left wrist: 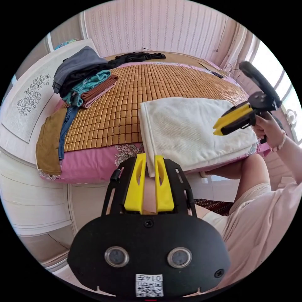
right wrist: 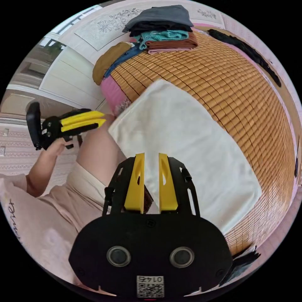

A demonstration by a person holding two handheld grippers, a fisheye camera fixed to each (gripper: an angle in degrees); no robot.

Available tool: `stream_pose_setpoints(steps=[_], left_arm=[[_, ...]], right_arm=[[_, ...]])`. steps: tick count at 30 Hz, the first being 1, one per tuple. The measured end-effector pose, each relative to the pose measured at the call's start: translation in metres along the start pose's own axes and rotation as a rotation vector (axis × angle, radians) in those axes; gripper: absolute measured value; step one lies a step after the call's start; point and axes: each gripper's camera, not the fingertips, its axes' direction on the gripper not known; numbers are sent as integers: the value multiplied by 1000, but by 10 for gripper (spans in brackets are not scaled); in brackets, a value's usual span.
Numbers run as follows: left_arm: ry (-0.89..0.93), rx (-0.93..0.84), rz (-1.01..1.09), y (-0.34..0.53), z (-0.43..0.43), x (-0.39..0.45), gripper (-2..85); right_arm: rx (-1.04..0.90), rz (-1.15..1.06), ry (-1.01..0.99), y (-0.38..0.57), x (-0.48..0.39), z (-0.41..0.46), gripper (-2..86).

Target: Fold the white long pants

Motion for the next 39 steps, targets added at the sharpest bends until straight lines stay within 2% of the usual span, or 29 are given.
stream_pose_setpoints(steps=[3,8,11,16,21,23,27,30,32,33,36,39], left_arm=[[47,49,86,-7,-11,28,51],[184,79,262,-57,3,93,51],[235,93,363,-107,17,139,57],[323,76,500,-214,47,228,70],[281,-43,606,-313,93,330,86],[269,-150,626,-349,124,376,97],[233,-246,638,-382,164,431,115],[135,-330,650,-398,199,462,125],[132,-493,712,-398,230,479,85],[167,-517,729,-398,233,481,67],[233,-503,733,-404,232,483,29],[294,-462,668,-409,226,469,20]], right_arm=[[37,218,40,101,47,-4,87],[273,664,30,263,125,-35,107],[364,786,-25,316,157,-35,115],[436,829,-227,355,200,-11,135],[434,805,-490,375,238,22,113],[474,792,-603,390,248,32,98],[496,765,-618,404,254,34,88],[483,744,-598,404,256,34,79],[462,727,-582,403,257,33,70],[453,724,-582,403,258,33,64],[421,725,-582,406,257,29,36],[479,798,-607,412,248,30,21]])
